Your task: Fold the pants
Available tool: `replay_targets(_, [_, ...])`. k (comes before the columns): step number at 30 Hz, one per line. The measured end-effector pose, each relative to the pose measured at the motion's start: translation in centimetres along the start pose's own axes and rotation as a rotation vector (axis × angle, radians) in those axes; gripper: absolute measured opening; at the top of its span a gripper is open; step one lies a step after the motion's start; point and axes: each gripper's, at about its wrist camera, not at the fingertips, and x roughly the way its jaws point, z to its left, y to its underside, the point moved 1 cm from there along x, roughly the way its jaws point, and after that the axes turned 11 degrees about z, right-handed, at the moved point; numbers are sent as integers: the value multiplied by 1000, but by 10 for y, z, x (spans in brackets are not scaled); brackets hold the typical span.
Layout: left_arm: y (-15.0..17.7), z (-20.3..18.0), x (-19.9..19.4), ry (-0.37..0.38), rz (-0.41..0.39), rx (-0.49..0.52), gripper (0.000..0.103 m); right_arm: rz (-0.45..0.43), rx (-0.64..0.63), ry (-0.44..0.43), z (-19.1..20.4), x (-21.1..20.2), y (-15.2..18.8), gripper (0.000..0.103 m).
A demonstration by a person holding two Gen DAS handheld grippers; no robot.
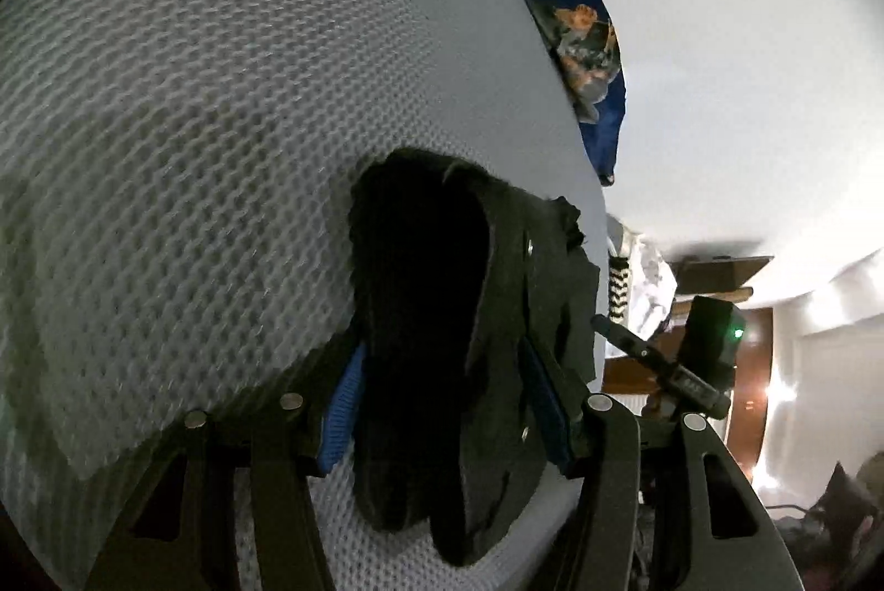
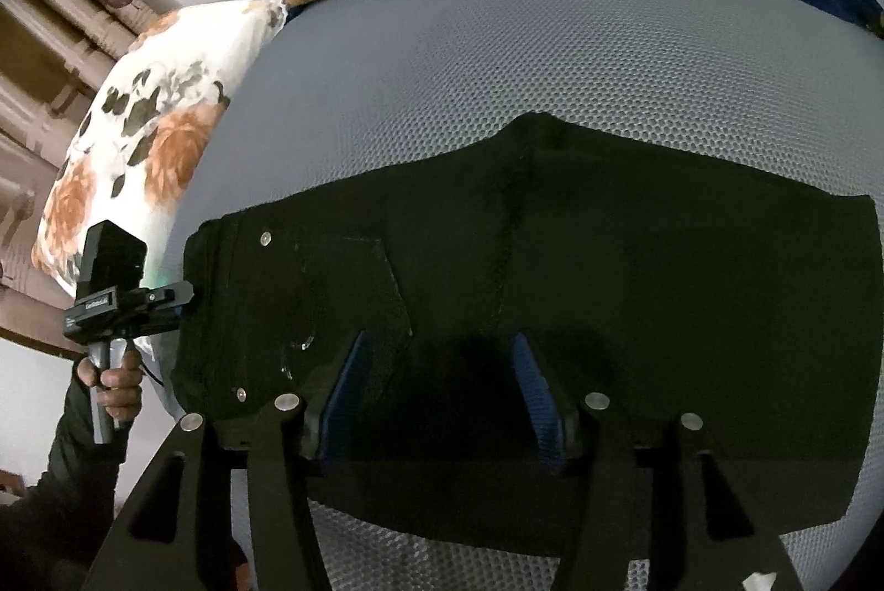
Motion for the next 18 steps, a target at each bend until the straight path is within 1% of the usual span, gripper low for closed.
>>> replay_targets(4, [-9,-14,15,-10,22,37,55,-5,13,-10,-2,2,-1,53])
replay_targets(6, [-11,-21,22,-25,20,48,55,-9,18,-17,-3,2,-1,53])
replay_targets(7, [-10,-23,26,-42,14,47,53,-11,18,-17,-3,1,0,53])
replay_targets(8, [-9,-24,26,-72,9,44,48,-16,15,-18,-4,0,0,53])
replay_targets(9, [-7,-29,29,-126,0,36,45,-23,11,-19,-4,-2,0,53])
replay_targets(10, [-5,-31,28,-159,-2,27,39,-31,9,-18,-4,-3,0,53])
replay_targets(13, [-1,-44,27,-205,-24,-11,33,-60,13,-31,-10,-12,0,53])
replay_targets(14, [1,-52,26,-212,-36,-19,30,-69,16,-36,-12,-14,1,53])
replay_targets(16, [4,-65,23,-184,-58,-33,25,-90,22,-45,-19,-22,4,53])
replay_targets(18, [10,-85,21,-177,-77,-37,23,-104,30,-53,-25,-28,6,53])
